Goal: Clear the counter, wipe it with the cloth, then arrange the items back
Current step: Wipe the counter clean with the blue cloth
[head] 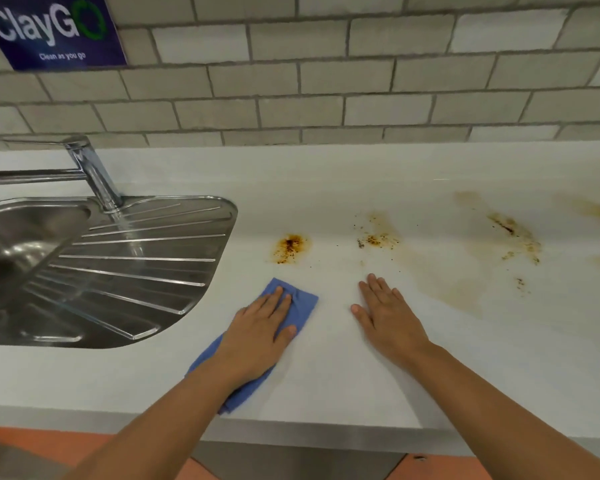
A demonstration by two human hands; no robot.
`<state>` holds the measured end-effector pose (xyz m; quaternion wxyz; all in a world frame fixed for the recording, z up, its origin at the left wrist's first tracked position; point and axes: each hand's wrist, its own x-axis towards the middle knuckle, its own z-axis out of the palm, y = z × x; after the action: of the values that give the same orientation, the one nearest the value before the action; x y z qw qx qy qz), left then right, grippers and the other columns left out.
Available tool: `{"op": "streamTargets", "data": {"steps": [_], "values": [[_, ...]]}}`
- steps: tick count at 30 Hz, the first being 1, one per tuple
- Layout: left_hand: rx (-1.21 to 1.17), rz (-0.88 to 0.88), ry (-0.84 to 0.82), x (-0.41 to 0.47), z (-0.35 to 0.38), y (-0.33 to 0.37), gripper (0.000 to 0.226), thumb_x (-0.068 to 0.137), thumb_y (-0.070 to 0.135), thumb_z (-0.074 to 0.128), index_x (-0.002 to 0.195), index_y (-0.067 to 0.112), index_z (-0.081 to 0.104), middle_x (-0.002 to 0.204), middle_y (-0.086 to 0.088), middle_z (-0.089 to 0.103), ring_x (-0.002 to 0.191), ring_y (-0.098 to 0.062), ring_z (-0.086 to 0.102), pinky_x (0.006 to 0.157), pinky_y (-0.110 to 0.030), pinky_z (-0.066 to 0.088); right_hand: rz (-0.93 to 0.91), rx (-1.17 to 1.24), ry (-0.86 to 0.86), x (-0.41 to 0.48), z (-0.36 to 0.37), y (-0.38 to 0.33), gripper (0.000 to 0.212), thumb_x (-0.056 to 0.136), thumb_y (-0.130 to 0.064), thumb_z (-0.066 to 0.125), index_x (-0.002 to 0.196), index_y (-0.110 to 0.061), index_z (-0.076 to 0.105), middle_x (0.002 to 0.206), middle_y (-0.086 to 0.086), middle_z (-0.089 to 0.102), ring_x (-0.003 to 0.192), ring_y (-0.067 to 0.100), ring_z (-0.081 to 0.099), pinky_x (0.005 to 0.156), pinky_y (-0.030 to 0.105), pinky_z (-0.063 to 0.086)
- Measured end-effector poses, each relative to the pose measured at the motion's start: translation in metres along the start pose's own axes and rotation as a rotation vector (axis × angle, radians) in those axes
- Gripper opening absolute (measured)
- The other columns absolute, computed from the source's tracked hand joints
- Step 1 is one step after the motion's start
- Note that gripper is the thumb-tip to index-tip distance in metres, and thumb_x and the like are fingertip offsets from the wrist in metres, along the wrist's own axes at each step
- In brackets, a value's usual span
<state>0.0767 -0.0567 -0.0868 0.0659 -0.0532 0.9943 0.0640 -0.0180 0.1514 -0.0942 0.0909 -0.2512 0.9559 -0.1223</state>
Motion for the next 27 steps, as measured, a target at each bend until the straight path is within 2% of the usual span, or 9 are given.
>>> {"op": "streamTargets", "data": {"steps": [2, 6, 8, 11, 15, 19, 21, 24, 27], "values": [[0.039, -0.03, 0.042, 0.014, -0.003, -0.017, 0.088, 0.08, 0.07, -0.005, 0.15, 0.018, 0.003, 0.159, 0.001, -0.002, 0.146, -0.013, 0.004, 0.116, -0.029, 0.009, -0.003, -0.008, 0.017, 0.001, 0.004, 0.001, 0.059, 0.101, -0.043, 0.013, 0.15, -0.014, -0.002, 0.158, 0.001, -0.011, 0.145, 0.011, -0.011, 0.115, 0.024, -0.01], [0.042, -0.174, 0.107, 0.067, -0.004, -0.03, 0.061, 0.1, 0.043, 0.016, 0.15, 0.01, 0.007, 0.158, -0.008, 0.008, 0.146, -0.021, 0.008, 0.117, -0.039, 0.01, -0.01, -0.006, 0.011, 0.001, 0.004, 0.001, 0.071, 0.091, -0.056, 0.001, 0.149, -0.016, -0.005, 0.157, -0.001, -0.015, 0.143, 0.007, -0.017, 0.113, 0.023, -0.013], [0.047, -0.211, 0.115, 0.096, -0.009, -0.034, 0.06, 0.1, 0.041, 0.017, 0.149, 0.008, 0.009, 0.158, -0.01, 0.008, 0.146, -0.023, 0.007, 0.117, -0.043, 0.01, -0.003, 0.009, 0.037, 0.0, 0.004, -0.001, 0.089, 0.073, -0.063, -0.014, 0.149, -0.018, -0.006, 0.156, -0.003, -0.015, 0.136, 0.001, -0.022, 0.111, 0.021, -0.015], [0.023, -0.223, 0.111, 0.139, -0.019, -0.037, 0.06, 0.1, 0.04, 0.017, 0.149, 0.007, 0.01, 0.158, -0.012, 0.008, 0.145, -0.025, 0.007, 0.116, -0.045, 0.011, 0.013, 0.019, 0.057, 0.001, 0.005, -0.001, 0.093, 0.067, -0.064, -0.017, 0.149, -0.02, -0.006, 0.156, -0.006, -0.015, 0.131, -0.003, -0.022, 0.111, 0.021, -0.015], [0.035, -0.101, 0.085, 0.154, -0.023, -0.029, 0.058, 0.101, 0.037, 0.017, 0.15, 0.007, 0.008, 0.158, -0.011, 0.007, 0.146, -0.024, 0.006, 0.117, -0.042, 0.008, 0.033, 0.031, 0.068, 0.002, 0.004, -0.002, 0.091, 0.069, -0.066, -0.013, 0.149, -0.023, -0.003, 0.156, -0.009, -0.014, 0.133, -0.005, -0.02, 0.111, 0.019, -0.014], [0.001, 0.135, 0.024, 0.095, -0.01, -0.026, 0.058, 0.102, 0.039, 0.017, 0.15, 0.012, -0.003, 0.159, -0.003, -0.007, 0.146, -0.017, -0.006, 0.117, -0.033, -0.002, 0.039, 0.0, 0.078, 0.001, 0.007, -0.001, 0.109, 0.059, -0.079, -0.028, 0.149, -0.024, -0.001, 0.151, -0.015, -0.015, 0.135, -0.006, -0.018, 0.111, 0.017, -0.014], [-0.012, 0.2, 0.022, 0.077, -0.006, -0.032, 0.059, 0.101, 0.041, 0.017, 0.15, 0.014, -0.005, 0.158, 0.0, -0.01, 0.146, -0.014, -0.009, 0.118, -0.031, -0.003, 0.053, 0.0, 0.079, 0.002, 0.009, 0.0, 0.111, 0.058, -0.081, -0.027, 0.149, -0.026, 0.0, 0.152, -0.015, -0.014, 0.136, -0.006, -0.018, 0.111, 0.016, -0.013], [-0.028, 0.191, 0.051, 0.093, -0.009, -0.043, 0.058, 0.101, 0.039, 0.018, 0.15, 0.013, -0.001, 0.159, -0.002, -0.005, 0.146, -0.016, -0.005, 0.118, -0.034, 0.001, 0.065, -0.008, 0.08, 0.002, 0.007, -0.002, 0.104, 0.06, -0.081, -0.023, 0.148, -0.029, -0.002, 0.15, -0.019, -0.017, 0.136, -0.008, -0.019, 0.108, 0.011, -0.017], [-0.008, 0.151, 0.06, 0.143, -0.02, -0.048, 0.057, 0.102, 0.036, 0.019, 0.15, 0.009, 0.004, 0.159, -0.006, 0.001, 0.146, -0.02, 0.001, 0.117, -0.039, 0.006, 0.088, 0.017, 0.092, 0.003, 0.005, -0.005, 0.086, 0.074, -0.074, -0.009, 0.148, -0.031, 0.0, 0.149, -0.022, -0.014, 0.136, -0.01, -0.017, 0.1, 0.002, -0.022]]}}
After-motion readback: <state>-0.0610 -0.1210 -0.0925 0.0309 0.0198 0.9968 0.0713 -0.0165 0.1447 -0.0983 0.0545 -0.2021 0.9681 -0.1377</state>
